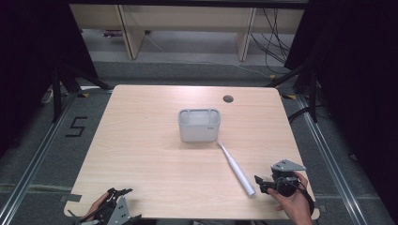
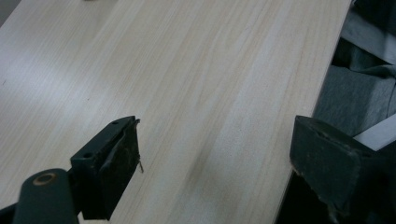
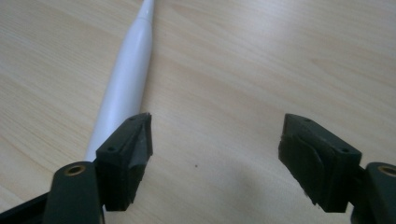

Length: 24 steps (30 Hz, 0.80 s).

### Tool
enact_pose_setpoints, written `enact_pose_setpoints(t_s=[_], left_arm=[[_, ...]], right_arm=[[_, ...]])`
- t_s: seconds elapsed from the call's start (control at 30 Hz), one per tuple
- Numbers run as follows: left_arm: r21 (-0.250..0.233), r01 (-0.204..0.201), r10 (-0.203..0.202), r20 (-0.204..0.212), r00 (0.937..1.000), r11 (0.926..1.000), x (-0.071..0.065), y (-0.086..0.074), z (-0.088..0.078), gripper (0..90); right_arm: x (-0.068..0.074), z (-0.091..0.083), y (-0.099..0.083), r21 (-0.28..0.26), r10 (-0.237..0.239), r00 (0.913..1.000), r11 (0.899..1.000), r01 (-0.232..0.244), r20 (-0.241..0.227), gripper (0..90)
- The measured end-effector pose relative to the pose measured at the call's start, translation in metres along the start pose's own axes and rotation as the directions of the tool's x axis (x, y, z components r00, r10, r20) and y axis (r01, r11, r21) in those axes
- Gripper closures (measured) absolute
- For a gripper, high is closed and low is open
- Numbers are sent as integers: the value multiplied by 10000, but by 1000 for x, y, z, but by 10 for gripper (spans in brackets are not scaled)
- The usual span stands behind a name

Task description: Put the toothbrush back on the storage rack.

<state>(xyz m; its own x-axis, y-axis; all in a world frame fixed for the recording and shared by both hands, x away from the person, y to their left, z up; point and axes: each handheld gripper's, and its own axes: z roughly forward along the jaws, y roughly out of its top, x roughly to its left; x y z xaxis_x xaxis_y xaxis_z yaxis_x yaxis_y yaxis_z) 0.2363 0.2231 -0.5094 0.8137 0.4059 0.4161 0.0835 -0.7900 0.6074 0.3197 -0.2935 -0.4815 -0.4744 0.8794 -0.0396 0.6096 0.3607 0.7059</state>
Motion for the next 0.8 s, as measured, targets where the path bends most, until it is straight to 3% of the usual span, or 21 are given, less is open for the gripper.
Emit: enact_pose_setpoints(t_s=[0.07, 0.1, 0.27, 0.4, 0.43, 0.47, 0.5, 0.53, 0.57, 0.6, 0.7, 0.73, 0.8], left_arm=[[-55, -1, 0, -150, 9999, 10000, -1, 0, 1, 153], [-27, 29, -29, 29, 10000, 10000, 0, 0, 0, 153], [7, -6, 6, 92, 10000, 10000, 0, 0, 0, 153], [27, -11, 10, 162, 9999, 10000, 1, 0, 0, 153], [14, -16, 16, 152, 9999, 10000, 1, 0, 0, 154], [10, -5, 5, 157, 9999, 10000, 1, 0, -1, 154], [-6, -12, 12, 160, 9999, 10000, 1, 0, 0, 153], [-6, -12, 12, 160, 9999, 10000, 1, 0, 0, 153], [-13, -7, 8, 160, 9999, 10000, 1, 0, 0, 153], [-2, -24, 24, 161, 9999, 10000, 1, 0, 0, 153], [28, -20, 20, 167, 9999, 10000, 1, 0, 0, 153], [13, -17, 17, 163, 9999, 10000, 1, 0, 0, 153], [25, -27, 26, 176, 9998, 10000, 1, 0, 0, 153]], right_arm=[[1, 0, 2, -98, -102, 9999, 9999, 101, -62, 282], [1, 0, 4, -189, -426, 9991, 9989, 426, -7, 283], [4, 1, 9, 102, -339, 9994, 9994, 340, -79, 282], [9, 2, 13, 221, -539, 9984, 9983, 543, -191, 273], [10, 3, 15, 254, -474, 9987, 9985, 480, -205, 275], [14, 2, 17, 335, -118, 9997, 9994, 125, -214, 284], [10, 5, 18, -102, -670, 9977, 9977, 669, -97, 285], [10, 5, 18, -102, -670, 9977, 9977, 669, -97, 285], [13, 4, 20, 23, -254, 9995, 9997, 255, -200, 283], [12, 6, 22, -185, -580, 9980, 9982, 575, -251, 280], [15, 9, 27, -92, -646, 9974, 9979, 644, -319, 250], [20, 11, 32, 166, -375, 9988, 9991, 380, -317, 228], [19, 12, 33, 112, -508, 9982, 9986, 512, -312, 220]])
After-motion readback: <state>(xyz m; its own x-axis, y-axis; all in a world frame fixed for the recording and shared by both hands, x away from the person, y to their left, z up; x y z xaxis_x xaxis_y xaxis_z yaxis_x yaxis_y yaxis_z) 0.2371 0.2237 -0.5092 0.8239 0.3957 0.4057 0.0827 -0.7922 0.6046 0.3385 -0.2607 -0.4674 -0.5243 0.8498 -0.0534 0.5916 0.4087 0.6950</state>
